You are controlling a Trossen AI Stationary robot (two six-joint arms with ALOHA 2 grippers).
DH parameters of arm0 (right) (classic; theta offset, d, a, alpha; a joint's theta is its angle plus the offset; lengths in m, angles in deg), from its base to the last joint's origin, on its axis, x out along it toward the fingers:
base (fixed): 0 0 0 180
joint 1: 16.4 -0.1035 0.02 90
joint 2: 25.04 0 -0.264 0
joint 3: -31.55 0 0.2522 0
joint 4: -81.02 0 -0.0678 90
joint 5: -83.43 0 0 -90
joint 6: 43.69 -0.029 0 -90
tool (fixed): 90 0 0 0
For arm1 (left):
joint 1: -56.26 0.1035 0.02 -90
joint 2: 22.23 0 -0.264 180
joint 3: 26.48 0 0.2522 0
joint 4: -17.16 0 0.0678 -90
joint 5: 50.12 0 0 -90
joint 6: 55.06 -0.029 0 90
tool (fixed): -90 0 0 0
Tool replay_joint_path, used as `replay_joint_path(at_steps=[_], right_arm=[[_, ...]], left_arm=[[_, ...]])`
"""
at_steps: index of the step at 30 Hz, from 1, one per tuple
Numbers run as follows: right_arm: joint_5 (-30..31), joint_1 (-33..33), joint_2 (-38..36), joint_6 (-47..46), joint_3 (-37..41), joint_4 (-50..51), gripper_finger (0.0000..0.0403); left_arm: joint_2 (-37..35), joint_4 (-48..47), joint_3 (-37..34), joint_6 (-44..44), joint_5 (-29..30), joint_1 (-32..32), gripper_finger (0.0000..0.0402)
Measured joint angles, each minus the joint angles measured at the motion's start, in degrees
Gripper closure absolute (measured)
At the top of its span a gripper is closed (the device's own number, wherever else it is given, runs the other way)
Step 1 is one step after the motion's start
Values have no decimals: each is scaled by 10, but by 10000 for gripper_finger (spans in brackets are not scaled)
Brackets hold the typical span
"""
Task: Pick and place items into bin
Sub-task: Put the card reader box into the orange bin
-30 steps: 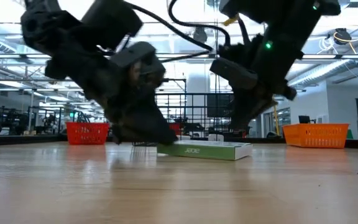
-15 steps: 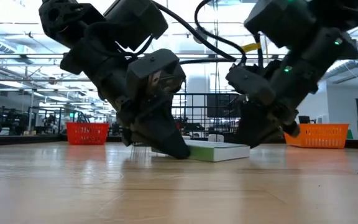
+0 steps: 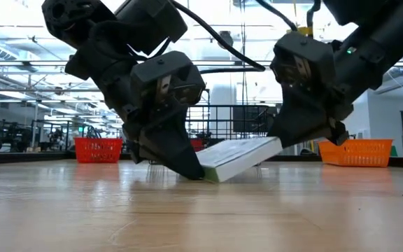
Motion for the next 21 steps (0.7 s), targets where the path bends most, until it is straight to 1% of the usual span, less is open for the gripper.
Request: replay_joint_path(at_steps=[6, 13, 18, 21], right_arm=[[1, 0, 0, 3, 0, -9, 403], [2, -4, -1, 13, 0, -34, 403], [9, -11, -1, 25, 0, -57, 403], [18, -13, -2, 25, -3, -68, 403]], left_arm=[[0, -1, -1, -2, -9, 0, 397], [-1, -1, -1, 0, -18, 0, 379], [-1, 6, -1, -7, -32, 0, 396], [-1, 21, -2, -9, -33, 0, 393]])
